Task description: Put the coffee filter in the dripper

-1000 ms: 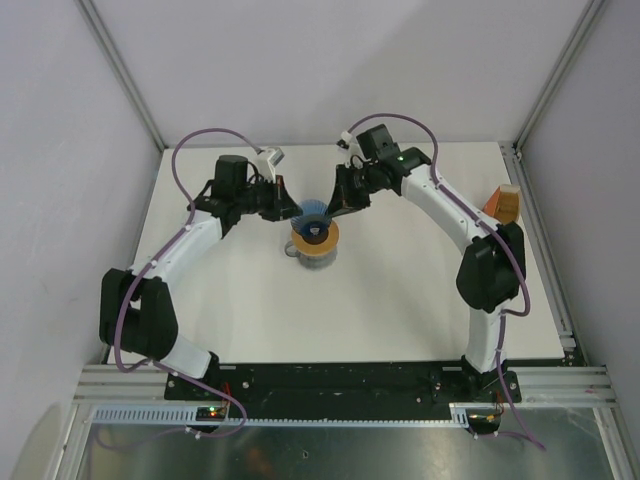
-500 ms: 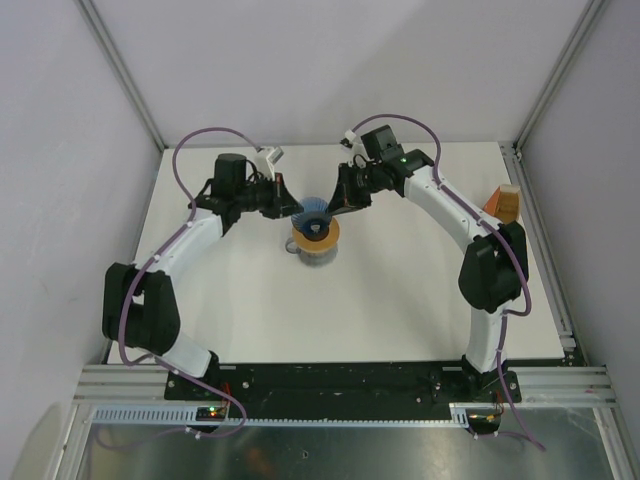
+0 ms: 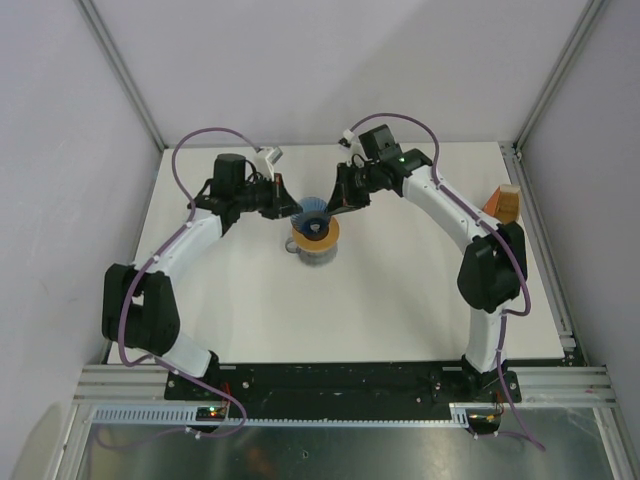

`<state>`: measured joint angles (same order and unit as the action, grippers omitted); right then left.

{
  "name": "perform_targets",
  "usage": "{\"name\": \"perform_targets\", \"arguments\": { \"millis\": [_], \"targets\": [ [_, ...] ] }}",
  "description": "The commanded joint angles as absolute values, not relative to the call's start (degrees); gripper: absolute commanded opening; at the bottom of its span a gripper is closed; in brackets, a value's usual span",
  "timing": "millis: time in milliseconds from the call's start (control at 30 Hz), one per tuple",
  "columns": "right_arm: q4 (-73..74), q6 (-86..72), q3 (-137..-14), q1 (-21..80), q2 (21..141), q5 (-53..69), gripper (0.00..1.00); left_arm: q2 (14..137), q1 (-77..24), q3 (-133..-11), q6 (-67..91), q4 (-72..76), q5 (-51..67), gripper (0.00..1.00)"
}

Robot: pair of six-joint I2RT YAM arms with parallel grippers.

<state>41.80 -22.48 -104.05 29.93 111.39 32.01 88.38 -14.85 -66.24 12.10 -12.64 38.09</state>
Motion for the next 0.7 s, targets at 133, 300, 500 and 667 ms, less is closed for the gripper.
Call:
{"name": "perform_targets", "arguments": {
  "millis": [133,300,500,667],
  "targets": [
    [44.47,-24.64,-103.16,31.52,114.07,24.23,0.14,88.49,-15.73,-64.34,14.06,-24.76,39.72,0.00],
    [42.77,-25.07,-103.69,31.78,113.25,23.58,0.36,88.24,-15.67,-65.01,14.74,-24.96,39.81,0.00],
    [39.96,-24.31,-103.64,32.37,111.26,22.35,0.48,87.92,-15.67,-66.24,15.07,-25.27,38.99,0.00],
    [38.67,-23.63,-103.79,33.08,110.49,19.19,0.42,86.88,-15.65,-67.15,14.15,-25.37,35.98,0.00]
  ]
}}
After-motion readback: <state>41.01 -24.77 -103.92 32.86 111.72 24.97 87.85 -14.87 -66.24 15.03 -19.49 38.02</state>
